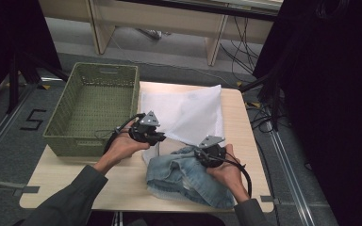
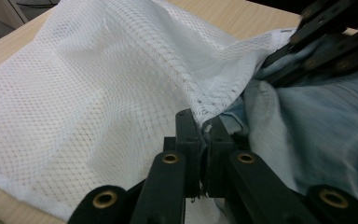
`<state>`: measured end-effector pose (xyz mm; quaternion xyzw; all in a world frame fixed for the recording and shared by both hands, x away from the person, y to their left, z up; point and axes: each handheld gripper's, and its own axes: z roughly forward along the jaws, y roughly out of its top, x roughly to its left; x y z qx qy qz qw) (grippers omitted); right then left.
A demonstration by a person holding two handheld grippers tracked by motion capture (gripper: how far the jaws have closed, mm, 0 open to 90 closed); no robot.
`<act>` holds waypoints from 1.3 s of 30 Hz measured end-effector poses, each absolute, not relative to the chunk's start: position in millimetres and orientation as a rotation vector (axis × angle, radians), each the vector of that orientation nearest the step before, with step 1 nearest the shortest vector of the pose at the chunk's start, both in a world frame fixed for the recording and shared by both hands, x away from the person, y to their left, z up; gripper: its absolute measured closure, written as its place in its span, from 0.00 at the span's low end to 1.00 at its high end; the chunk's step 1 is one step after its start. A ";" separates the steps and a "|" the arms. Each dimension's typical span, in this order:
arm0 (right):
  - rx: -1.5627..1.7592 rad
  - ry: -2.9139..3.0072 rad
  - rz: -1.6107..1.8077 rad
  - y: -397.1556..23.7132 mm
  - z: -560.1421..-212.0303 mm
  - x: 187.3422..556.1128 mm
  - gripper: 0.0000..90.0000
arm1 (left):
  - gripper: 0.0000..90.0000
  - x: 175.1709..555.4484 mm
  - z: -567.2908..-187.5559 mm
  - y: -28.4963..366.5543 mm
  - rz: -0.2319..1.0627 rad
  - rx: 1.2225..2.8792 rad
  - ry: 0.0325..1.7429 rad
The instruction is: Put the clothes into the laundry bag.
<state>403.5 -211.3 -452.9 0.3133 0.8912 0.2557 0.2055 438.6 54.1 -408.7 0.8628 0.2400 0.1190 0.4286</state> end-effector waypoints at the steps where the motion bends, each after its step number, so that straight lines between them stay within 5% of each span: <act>1: 0.904 2.472 0.708 -210.5 -457.1 404.8 0.92 | 0.96 438.8 -408.7 54.0 0.296 2.155 0.599; 17: 0.715 2.457 1.207 -182.8 -385.3 367.5 0.50 | 0.95 440.2 -407.4 55.2 0.276 2.137 0.611; 36: 0.487 2.865 0.860 -101.2 -466.9 331.1 0.41 | 0.97 440.4 -411.4 54.0 0.252 2.123 0.633; 39: 0.489 2.858 0.845 -99.9 -468.3 329.8 0.41 | 0.79 441.4 -417.1 48.7 0.258 2.141 0.618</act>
